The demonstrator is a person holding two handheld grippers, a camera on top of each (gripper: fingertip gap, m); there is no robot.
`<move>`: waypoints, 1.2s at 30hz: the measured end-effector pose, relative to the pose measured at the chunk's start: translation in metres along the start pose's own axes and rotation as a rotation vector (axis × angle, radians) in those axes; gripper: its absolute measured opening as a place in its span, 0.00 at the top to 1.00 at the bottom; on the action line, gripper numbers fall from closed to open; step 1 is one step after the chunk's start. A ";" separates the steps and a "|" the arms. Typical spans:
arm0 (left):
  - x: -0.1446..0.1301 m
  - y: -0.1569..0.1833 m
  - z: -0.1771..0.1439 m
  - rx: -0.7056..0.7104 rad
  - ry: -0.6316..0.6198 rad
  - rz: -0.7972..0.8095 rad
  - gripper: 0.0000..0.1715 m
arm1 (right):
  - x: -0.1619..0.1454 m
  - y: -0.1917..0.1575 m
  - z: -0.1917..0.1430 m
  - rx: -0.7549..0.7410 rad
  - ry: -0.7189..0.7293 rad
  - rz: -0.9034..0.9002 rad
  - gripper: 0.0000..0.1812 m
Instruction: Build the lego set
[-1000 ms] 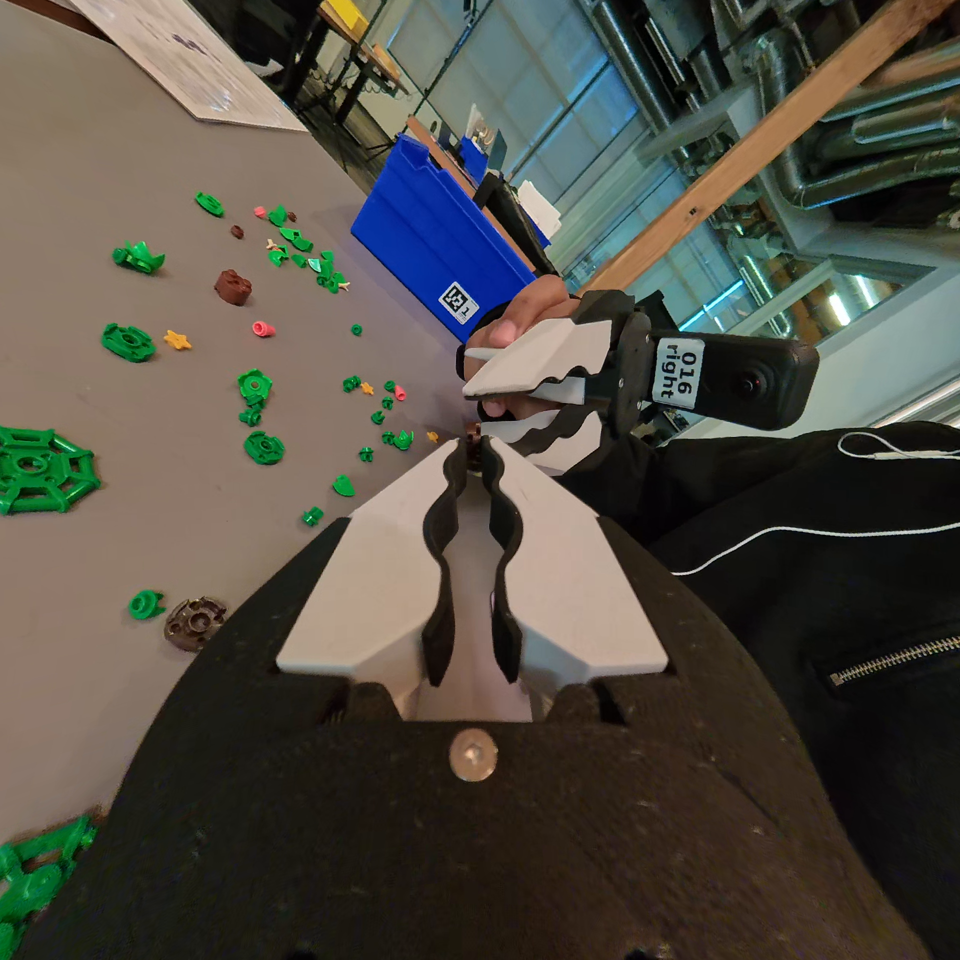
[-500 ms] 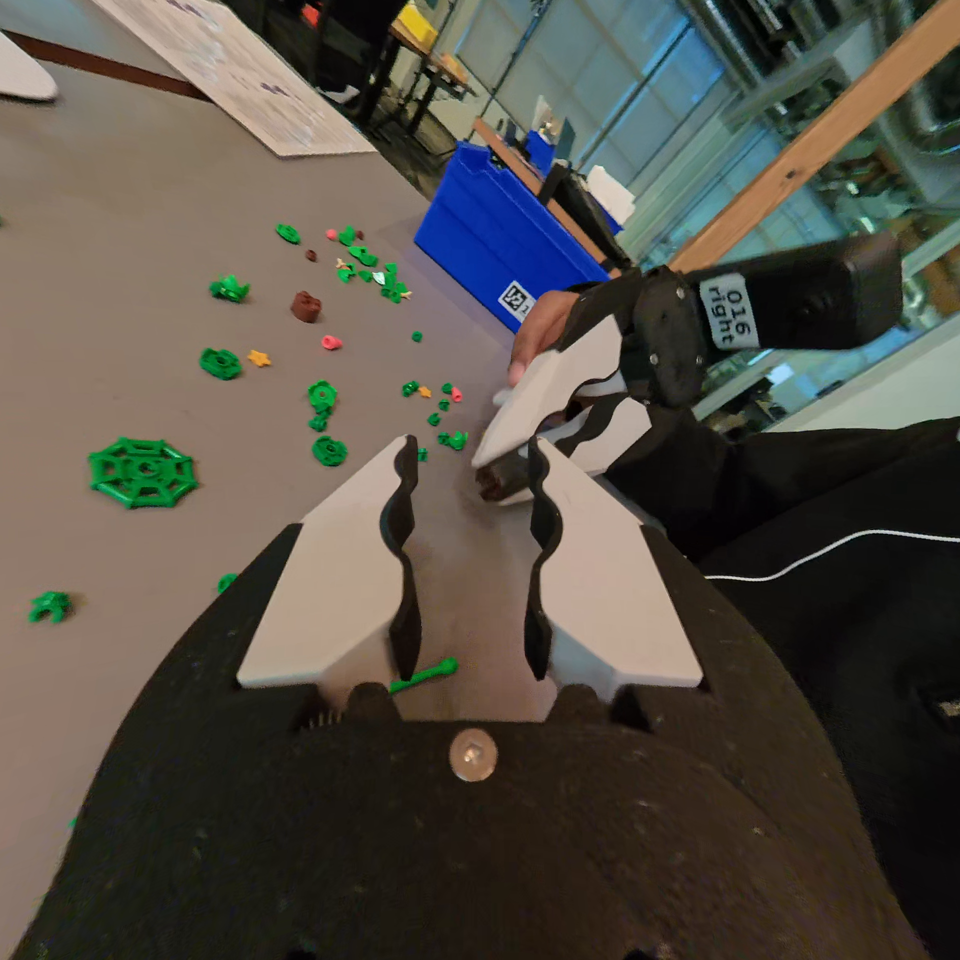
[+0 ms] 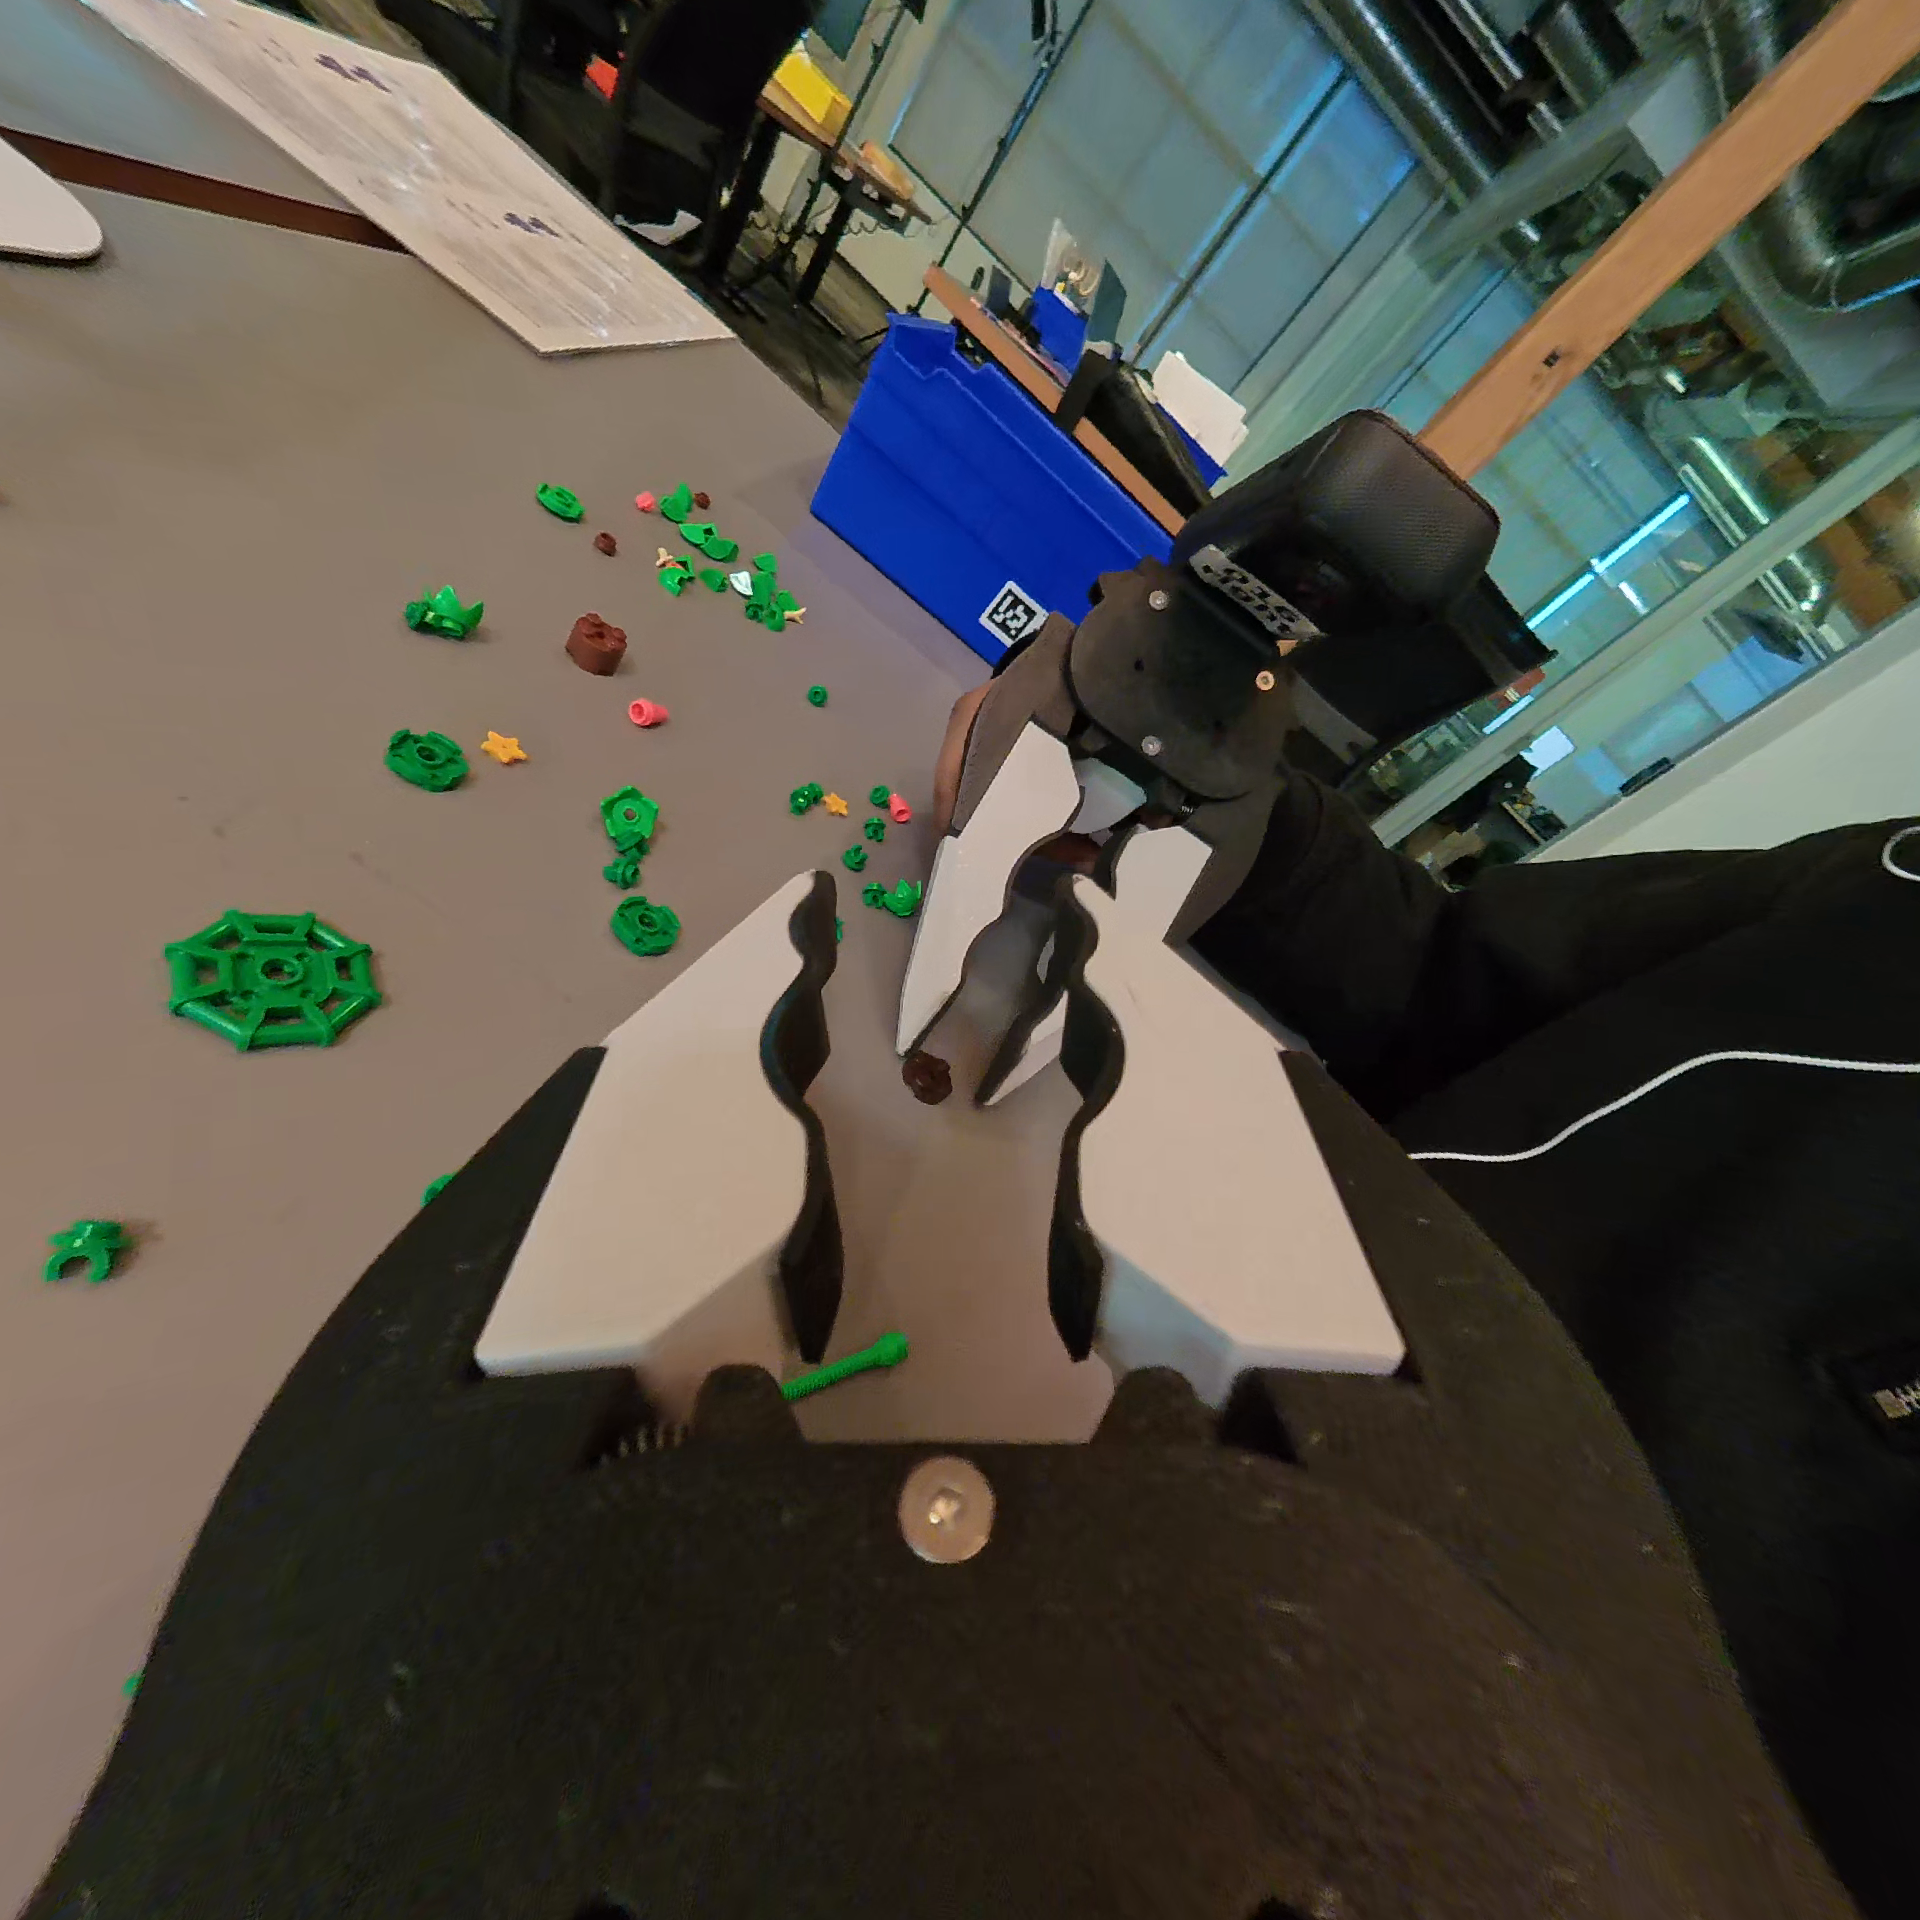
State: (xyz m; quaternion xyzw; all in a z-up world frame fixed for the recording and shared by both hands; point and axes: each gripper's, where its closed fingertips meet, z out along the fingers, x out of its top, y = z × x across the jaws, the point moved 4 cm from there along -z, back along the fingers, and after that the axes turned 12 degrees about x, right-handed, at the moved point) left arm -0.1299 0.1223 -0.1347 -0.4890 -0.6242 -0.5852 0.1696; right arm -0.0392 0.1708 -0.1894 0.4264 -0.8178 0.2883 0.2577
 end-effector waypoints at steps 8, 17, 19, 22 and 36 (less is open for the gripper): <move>0.000 0.000 0.001 -0.005 0.004 -0.001 0.78 | -0.003 -0.003 -0.003 0.013 -0.022 0.008 0.88; 0.002 0.001 -0.001 -0.003 0.019 0.003 0.78 | 0.021 0.028 -0.054 -0.265 0.248 -0.015 0.87; 0.003 0.001 -0.001 -0.003 0.023 0.005 0.78 | 0.014 0.058 -0.089 -0.493 0.365 0.087 0.87; 0.004 0.001 -0.002 0.000 0.030 0.008 0.79 | -0.017 0.090 -0.113 -0.672 0.412 0.292 0.88; 0.005 0.002 -0.002 0.004 0.035 0.018 0.79 | -0.041 0.125 -0.084 -0.675 0.248 0.418 0.89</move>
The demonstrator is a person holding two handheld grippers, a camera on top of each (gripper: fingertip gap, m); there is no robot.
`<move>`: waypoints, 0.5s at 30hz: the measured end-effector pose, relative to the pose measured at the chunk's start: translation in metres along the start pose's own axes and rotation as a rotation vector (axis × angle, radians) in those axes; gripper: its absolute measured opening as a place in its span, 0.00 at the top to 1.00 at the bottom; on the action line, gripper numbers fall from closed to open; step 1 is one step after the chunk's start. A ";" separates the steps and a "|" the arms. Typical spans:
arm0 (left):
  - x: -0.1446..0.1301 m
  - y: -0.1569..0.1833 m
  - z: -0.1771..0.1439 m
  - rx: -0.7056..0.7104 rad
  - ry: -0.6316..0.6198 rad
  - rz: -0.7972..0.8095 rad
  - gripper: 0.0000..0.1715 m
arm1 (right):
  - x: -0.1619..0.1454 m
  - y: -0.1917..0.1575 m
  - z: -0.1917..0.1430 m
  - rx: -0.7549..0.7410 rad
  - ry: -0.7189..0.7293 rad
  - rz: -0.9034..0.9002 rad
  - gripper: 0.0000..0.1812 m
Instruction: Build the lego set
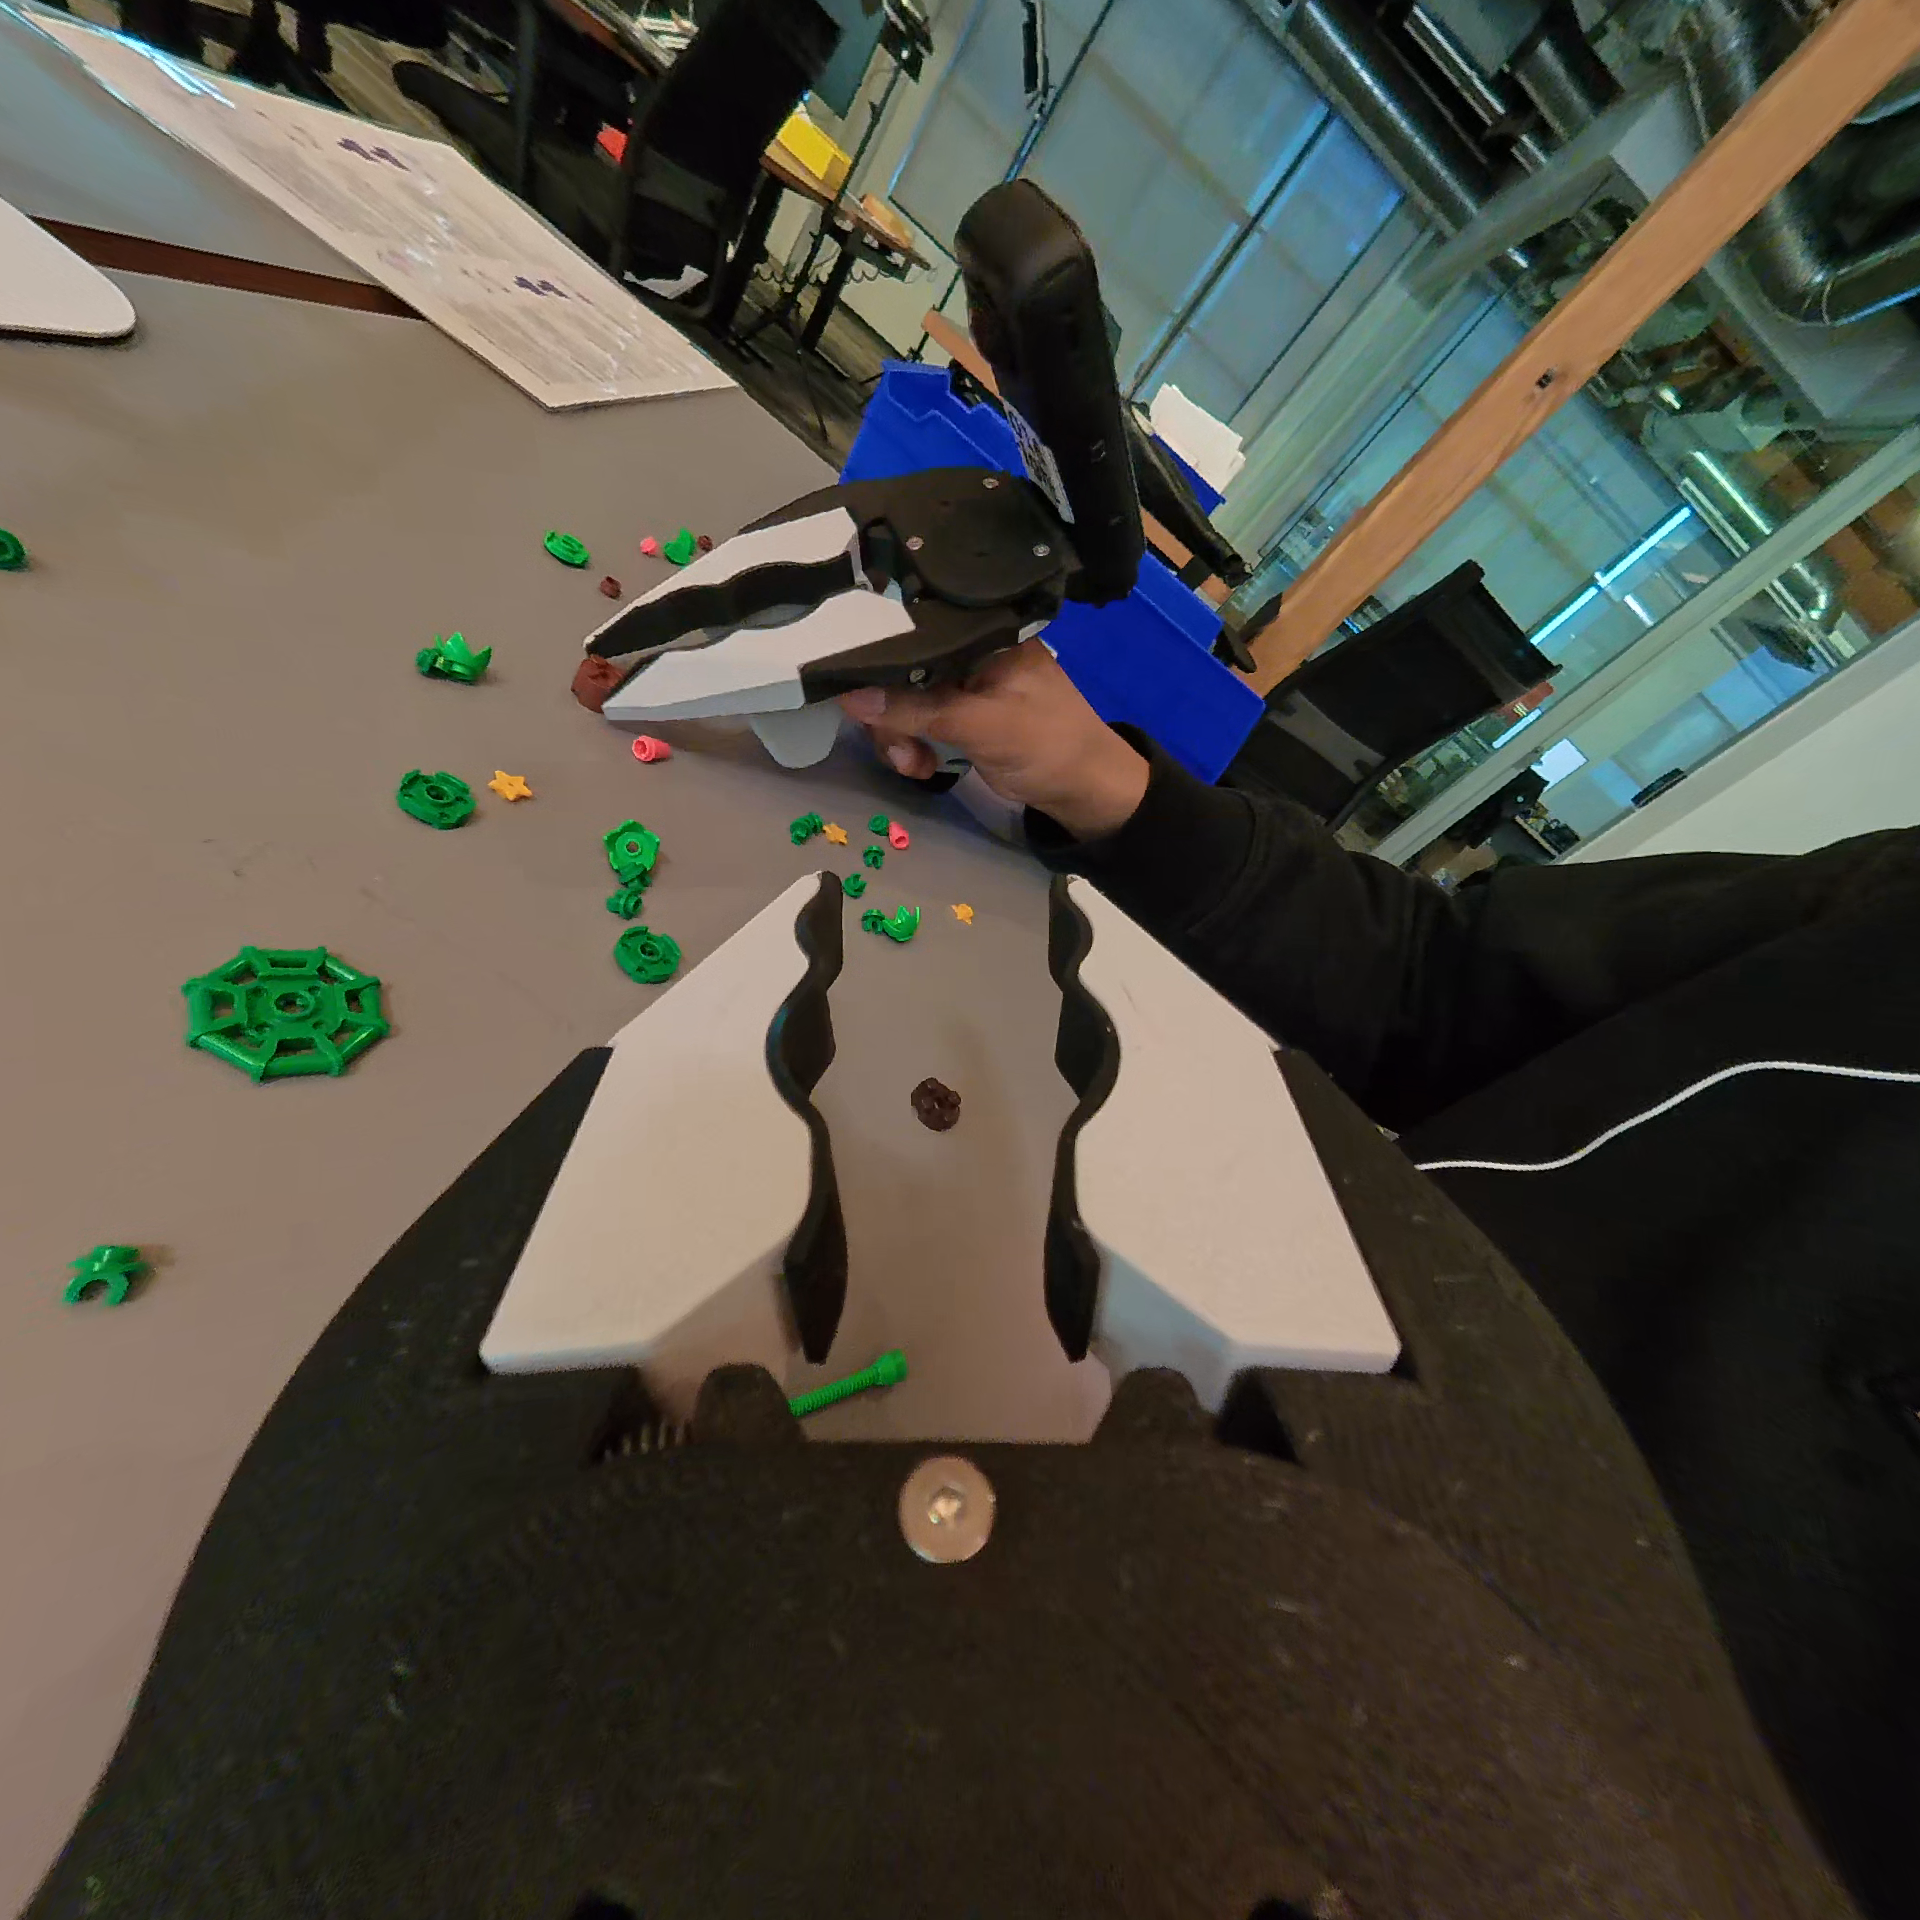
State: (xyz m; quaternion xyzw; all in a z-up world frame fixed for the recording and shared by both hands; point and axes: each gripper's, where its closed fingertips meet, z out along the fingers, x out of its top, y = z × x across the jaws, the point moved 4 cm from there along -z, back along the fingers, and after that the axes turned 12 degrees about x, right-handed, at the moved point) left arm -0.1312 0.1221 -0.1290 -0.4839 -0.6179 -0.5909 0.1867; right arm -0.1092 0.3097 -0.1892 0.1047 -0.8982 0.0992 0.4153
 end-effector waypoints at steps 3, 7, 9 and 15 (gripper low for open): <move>0.000 0.001 0.000 0.000 0.000 0.004 0.79 | 0.002 -0.001 -0.002 -0.001 0.021 -0.014 0.92; 0.000 0.001 0.000 0.003 -0.003 0.012 0.79 | 0.008 -0.003 -0.011 0.022 0.103 -0.016 0.92; -0.001 0.002 0.000 0.005 -0.007 0.017 0.79 | 0.010 -0.007 -0.017 0.047 0.144 -0.024 0.93; -0.004 0.001 0.003 0.013 -0.024 0.032 0.79 | 0.011 -0.016 -0.028 0.073 0.171 -0.051 0.93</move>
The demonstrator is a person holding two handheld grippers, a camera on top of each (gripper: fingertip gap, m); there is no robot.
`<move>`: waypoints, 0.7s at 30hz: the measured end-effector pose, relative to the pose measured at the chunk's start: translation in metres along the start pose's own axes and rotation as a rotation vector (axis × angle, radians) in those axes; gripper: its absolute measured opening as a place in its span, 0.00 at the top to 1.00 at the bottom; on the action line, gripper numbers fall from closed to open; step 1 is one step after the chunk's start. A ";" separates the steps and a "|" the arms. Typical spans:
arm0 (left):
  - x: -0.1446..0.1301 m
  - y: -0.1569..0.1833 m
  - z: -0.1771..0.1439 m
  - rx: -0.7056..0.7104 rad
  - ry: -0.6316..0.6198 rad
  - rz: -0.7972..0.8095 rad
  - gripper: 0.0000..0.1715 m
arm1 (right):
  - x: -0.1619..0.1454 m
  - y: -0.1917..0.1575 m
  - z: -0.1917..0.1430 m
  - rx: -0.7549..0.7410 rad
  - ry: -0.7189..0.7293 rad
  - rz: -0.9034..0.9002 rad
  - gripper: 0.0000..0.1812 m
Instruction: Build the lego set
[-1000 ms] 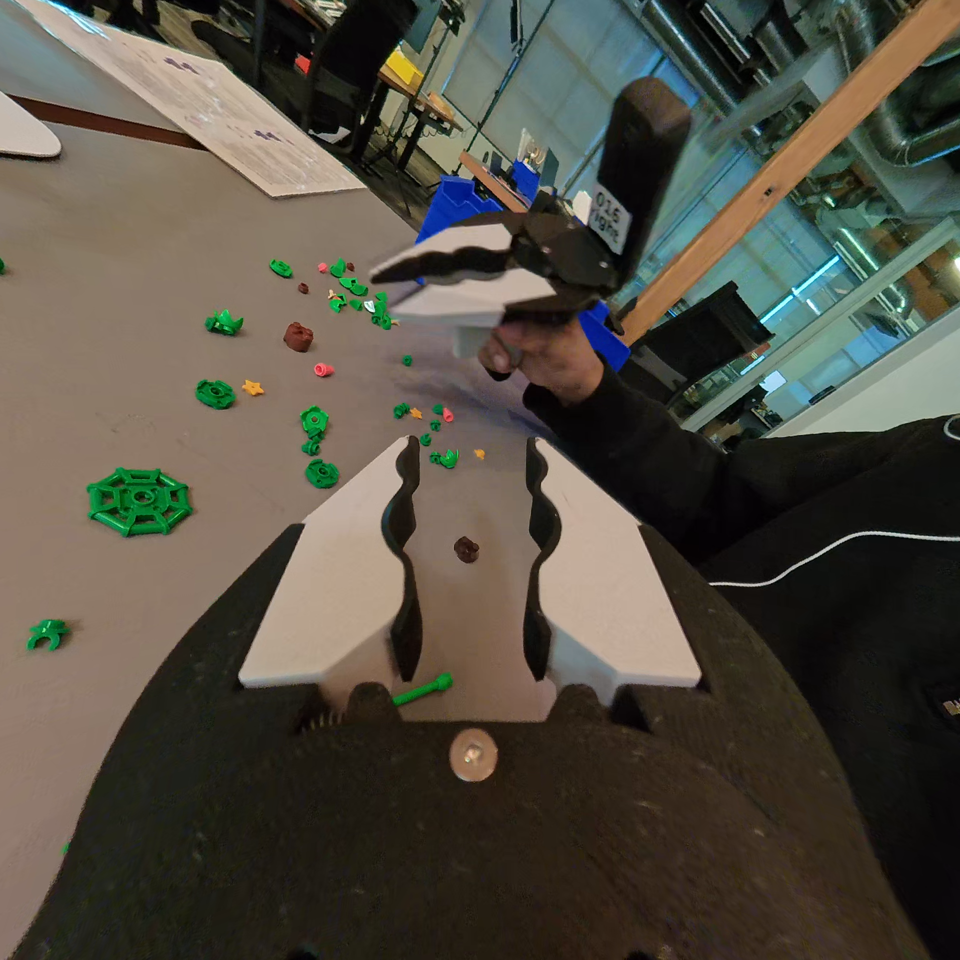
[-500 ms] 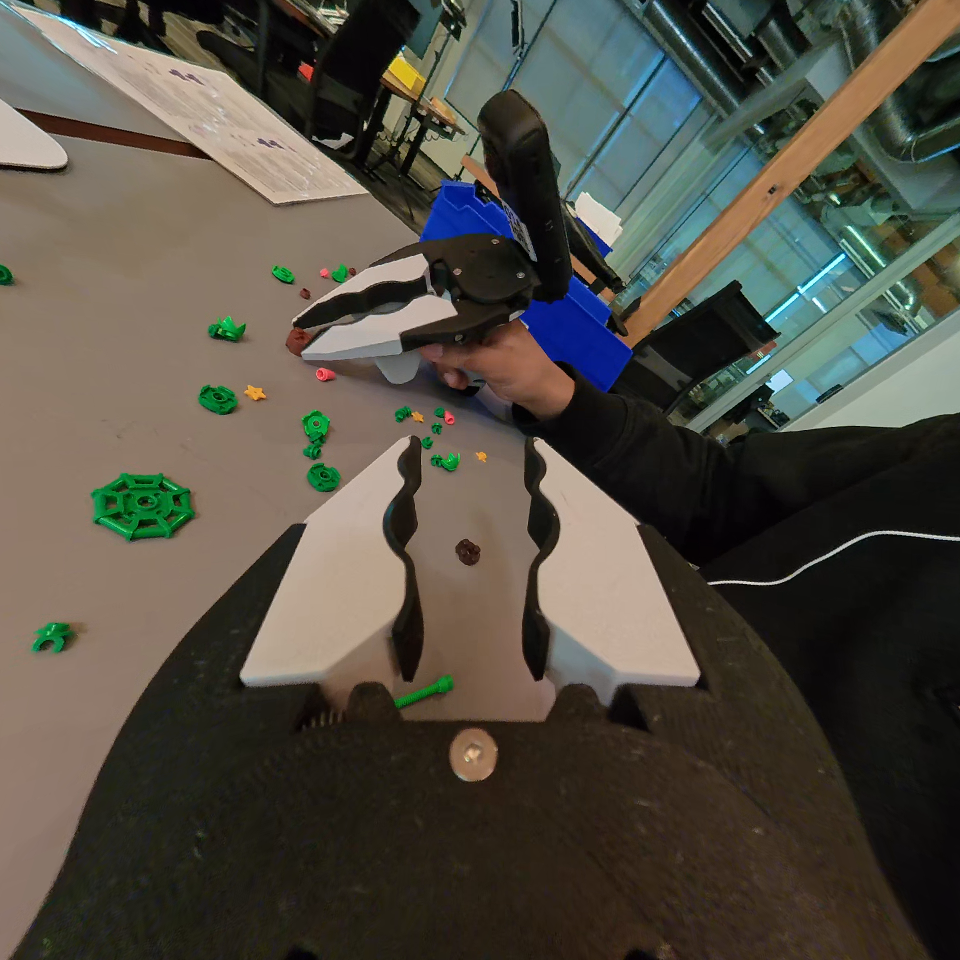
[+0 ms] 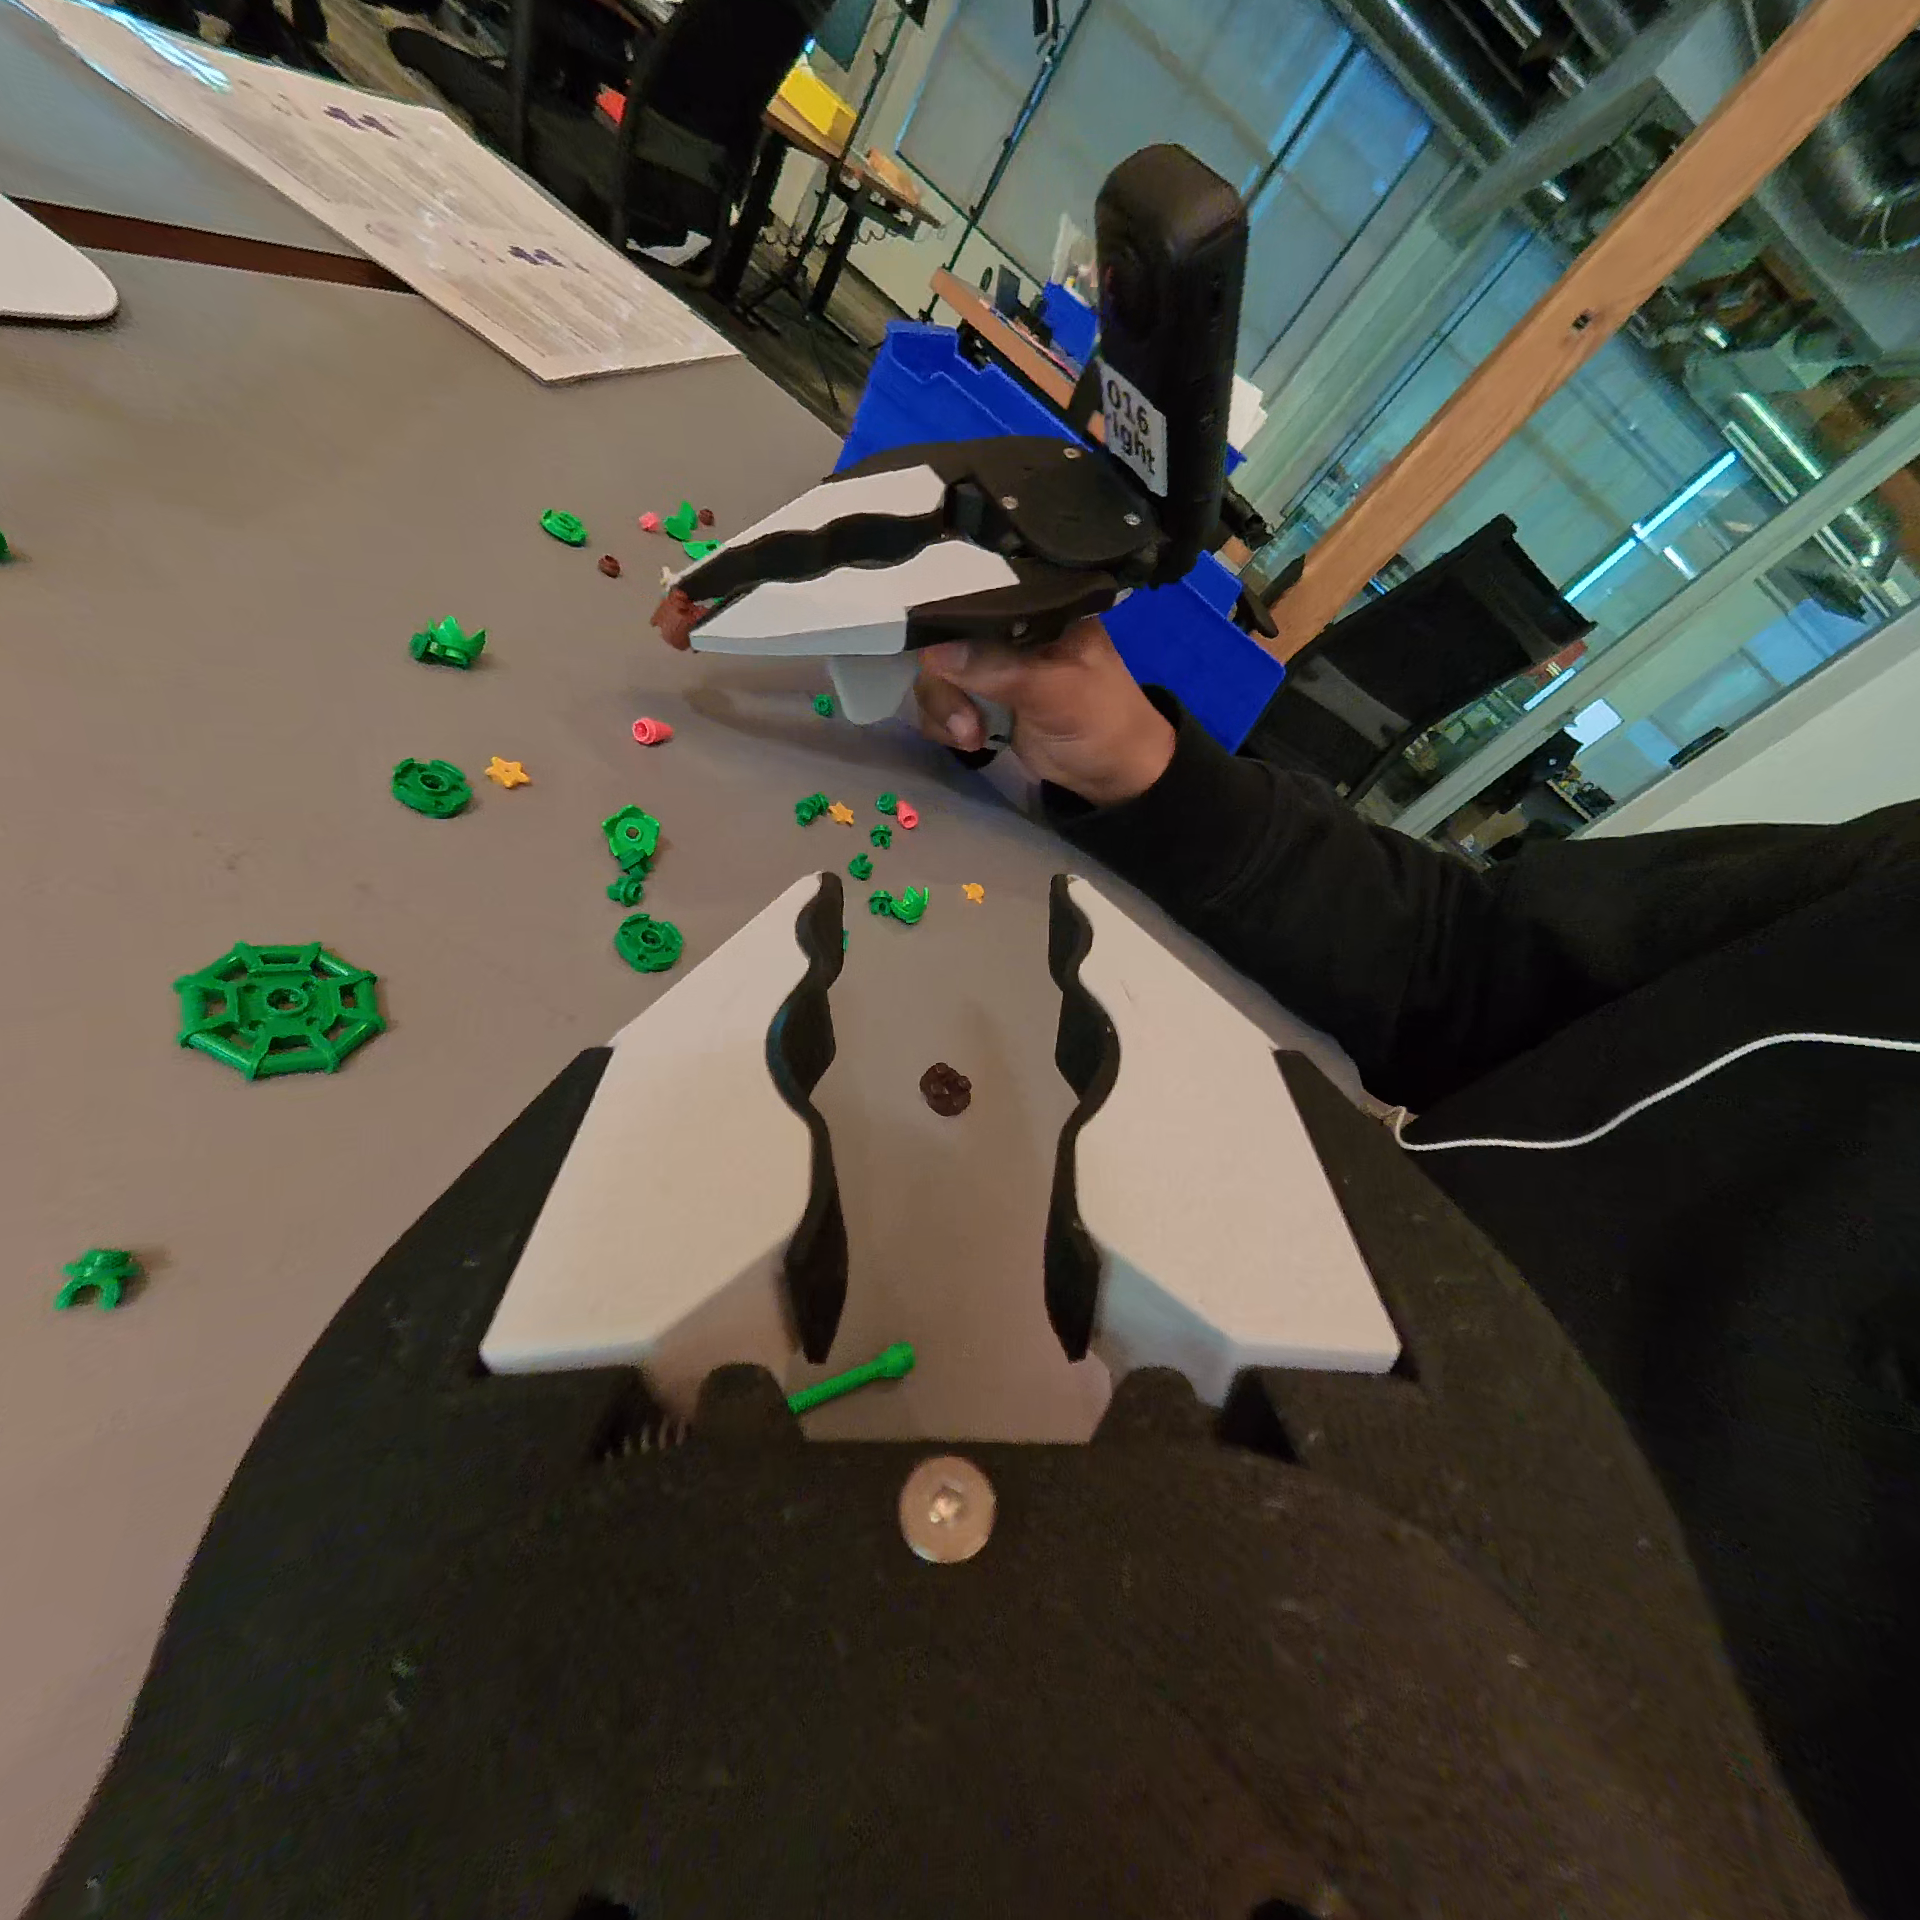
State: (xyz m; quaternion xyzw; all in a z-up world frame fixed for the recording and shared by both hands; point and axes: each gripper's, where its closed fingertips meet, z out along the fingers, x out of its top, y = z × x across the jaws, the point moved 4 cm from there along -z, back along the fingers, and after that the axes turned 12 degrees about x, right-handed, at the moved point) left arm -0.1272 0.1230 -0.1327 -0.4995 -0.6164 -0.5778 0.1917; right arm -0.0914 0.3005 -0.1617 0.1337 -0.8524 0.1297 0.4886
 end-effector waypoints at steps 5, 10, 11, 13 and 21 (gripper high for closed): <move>-0.002 0.001 0.002 0.008 -0.012 0.021 0.79 | 0.008 -0.014 0.001 0.035 0.013 -0.053 0.93; -0.003 0.002 0.002 0.016 -0.020 0.043 0.79 | 0.012 -0.030 0.005 0.074 0.011 -0.106 0.93; -0.003 0.003 0.003 0.017 -0.021 0.045 0.79 | 0.013 -0.033 0.006 0.084 0.011 -0.114 0.92; -0.004 0.002 0.003 0.018 -0.024 0.046 0.79 | 0.014 -0.038 0.007 0.094 0.014 -0.127 0.93; -0.003 0.001 0.003 0.017 -0.021 0.039 0.79 | 0.022 -0.052 0.004 0.155 0.051 -0.160 0.93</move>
